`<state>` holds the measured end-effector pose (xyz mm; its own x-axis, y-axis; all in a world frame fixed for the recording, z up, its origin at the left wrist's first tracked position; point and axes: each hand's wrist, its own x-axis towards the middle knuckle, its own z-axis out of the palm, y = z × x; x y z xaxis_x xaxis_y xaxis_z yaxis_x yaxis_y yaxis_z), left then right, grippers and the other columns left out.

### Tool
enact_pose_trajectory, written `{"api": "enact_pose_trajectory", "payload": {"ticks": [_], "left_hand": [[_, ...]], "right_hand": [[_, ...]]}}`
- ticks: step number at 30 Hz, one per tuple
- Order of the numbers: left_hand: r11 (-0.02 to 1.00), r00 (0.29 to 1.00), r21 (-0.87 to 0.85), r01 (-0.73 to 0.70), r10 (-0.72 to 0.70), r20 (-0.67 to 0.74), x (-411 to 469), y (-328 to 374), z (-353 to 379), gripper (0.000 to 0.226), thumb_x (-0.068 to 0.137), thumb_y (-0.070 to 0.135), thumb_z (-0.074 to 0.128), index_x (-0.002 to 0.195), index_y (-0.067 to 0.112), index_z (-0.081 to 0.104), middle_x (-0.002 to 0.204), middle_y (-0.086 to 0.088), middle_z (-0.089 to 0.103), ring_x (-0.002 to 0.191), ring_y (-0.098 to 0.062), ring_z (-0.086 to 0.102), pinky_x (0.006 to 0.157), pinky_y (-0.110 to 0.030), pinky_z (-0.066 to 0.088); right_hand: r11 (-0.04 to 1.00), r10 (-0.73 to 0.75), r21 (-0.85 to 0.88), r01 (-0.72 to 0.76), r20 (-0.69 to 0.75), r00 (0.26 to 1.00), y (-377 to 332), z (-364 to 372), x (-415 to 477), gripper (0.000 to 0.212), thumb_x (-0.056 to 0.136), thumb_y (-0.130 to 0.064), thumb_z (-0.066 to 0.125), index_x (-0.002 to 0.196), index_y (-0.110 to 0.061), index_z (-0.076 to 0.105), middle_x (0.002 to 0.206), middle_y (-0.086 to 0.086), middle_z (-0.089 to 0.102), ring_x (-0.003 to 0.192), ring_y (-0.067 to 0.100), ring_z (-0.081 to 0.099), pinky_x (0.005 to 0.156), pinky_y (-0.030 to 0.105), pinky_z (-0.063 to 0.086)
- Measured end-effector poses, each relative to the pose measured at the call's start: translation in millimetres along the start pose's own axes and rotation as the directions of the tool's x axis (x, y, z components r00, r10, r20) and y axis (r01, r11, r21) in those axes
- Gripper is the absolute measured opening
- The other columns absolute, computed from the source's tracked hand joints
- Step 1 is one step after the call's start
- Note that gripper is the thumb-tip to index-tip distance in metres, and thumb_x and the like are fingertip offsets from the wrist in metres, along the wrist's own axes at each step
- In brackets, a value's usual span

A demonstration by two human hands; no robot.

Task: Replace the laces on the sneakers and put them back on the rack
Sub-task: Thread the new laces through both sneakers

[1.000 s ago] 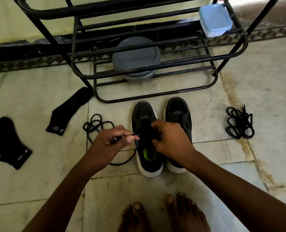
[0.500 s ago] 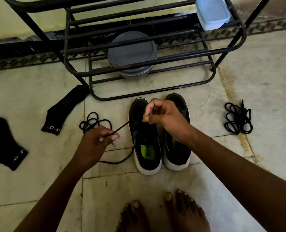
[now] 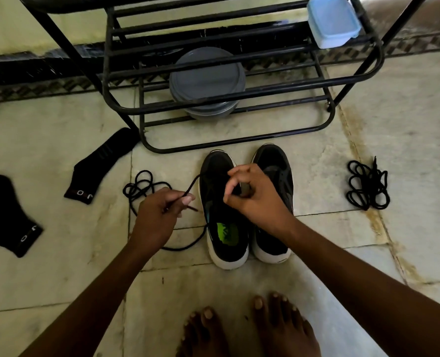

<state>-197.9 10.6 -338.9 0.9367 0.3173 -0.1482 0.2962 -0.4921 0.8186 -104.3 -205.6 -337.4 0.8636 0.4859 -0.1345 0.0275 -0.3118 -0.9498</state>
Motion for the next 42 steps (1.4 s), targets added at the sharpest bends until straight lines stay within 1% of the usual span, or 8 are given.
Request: {"api": "enact_pose_trajectory", "payload": {"ticks": [4,8,14,23,29,35,38,42], "left_hand": [[0.976,0.997,-0.201,0.083,-0.083,0.008,3,8,14,0.015,0.1,0.014,0.064,0.102,0.013,0.078,0.078,-0.004,0.077,0.068,-0.019,0.074,0.06,-0.022,0.056],[0.961,0.995,-0.258,0.101,-0.092,0.047,4,15,24,0.014,0.099,0.009,0.064,0.105,0.006,0.077,0.083,-0.006,0.079,0.075,-0.022,0.077,0.069,-0.029,0.063],[0.959,0.991,-0.251,0.127,-0.112,0.073,7,21,25,0.007,0.093,-0.001,0.069,0.093,0.002,0.075,0.08,-0.01,0.078,0.075,-0.024,0.078,0.074,-0.034,0.064],[0.988,0.996,-0.135,0.068,-0.059,0.071,2,22,26,0.013,0.092,0.001,0.072,0.099,0.009,0.079,0.085,0.001,0.078,0.079,-0.011,0.077,0.079,-0.026,0.062],[1.0,0.996,-0.016,-0.014,0.016,0.092,0,23,21,0.016,0.092,0.005,0.072,0.095,0.019,0.079,0.086,0.005,0.076,0.078,-0.007,0.074,0.078,-0.035,0.063],[0.994,0.993,0.06,-0.088,0.083,0.087,3,24,20,0.012,0.088,0.013,0.078,0.091,0.025,0.08,0.087,0.01,0.073,0.08,-0.009,0.071,0.077,-0.04,0.061],[0.99,0.987,0.069,-0.125,0.117,0.108,4,25,18,0.01,0.087,0.012,0.078,0.092,0.021,0.08,0.088,0.009,0.073,0.081,-0.009,0.071,0.077,-0.036,0.061],[0.974,0.974,0.125,-0.188,0.168,0.152,7,26,15,0.009,0.089,0.012,0.077,0.09,0.021,0.08,0.088,0.009,0.071,0.077,-0.003,0.067,0.069,-0.014,0.049]], "right_hand": [[0.878,-0.083,-0.474,0.067,-0.012,0.996,1,24,-27,0.009,0.079,-0.03,0.08,0.076,-0.023,0.074,0.134,-0.002,0.047,0.13,0.024,0.036,0.098,0.042,0.037],[0.773,-0.146,-0.635,0.014,-0.155,0.977,2,43,-45,0.018,0.077,-0.038,0.078,0.078,-0.021,0.076,0.146,0.002,0.045,0.133,0.031,0.033,0.094,0.052,0.036],[0.809,0.018,-0.571,-0.142,-0.217,0.976,-1,54,-45,0.033,0.086,-0.055,0.067,0.094,-0.024,0.077,0.159,-0.001,0.03,0.141,0.027,0.021,0.102,0.052,0.028],[0.927,0.083,-0.328,-0.181,-0.292,0.953,-1,64,-39,0.011,0.092,-0.027,0.069,0.087,-0.018,0.07,0.145,-0.004,0.042,0.137,0.02,0.033,0.105,0.036,0.022],[0.933,0.085,-0.315,-0.173,-0.276,0.958,-5,63,-39,0.017,0.093,-0.027,0.067,0.082,-0.027,0.054,0.136,-0.004,0.04,0.128,0.018,0.033,0.102,0.039,0.028],[0.932,0.094,-0.316,-0.177,-0.26,0.961,-4,62,-39,0.011,0.092,-0.027,0.068,0.085,-0.023,0.06,0.136,-0.003,0.041,0.129,0.02,0.034,0.103,0.04,0.027],[0.931,0.1,-0.316,-0.182,-0.257,0.961,-3,62,-39,0.01,0.093,-0.028,0.068,0.087,-0.021,0.063,0.136,-0.004,0.04,0.129,0.018,0.033,0.103,0.039,0.026],[0.928,0.098,-0.326,-0.179,-0.25,0.963,-2,62,-39,0.011,0.093,-0.029,0.068,0.089,-0.019,0.067,0.137,-0.005,0.04,0.13,0.017,0.033,0.101,0.035,0.022]]}}
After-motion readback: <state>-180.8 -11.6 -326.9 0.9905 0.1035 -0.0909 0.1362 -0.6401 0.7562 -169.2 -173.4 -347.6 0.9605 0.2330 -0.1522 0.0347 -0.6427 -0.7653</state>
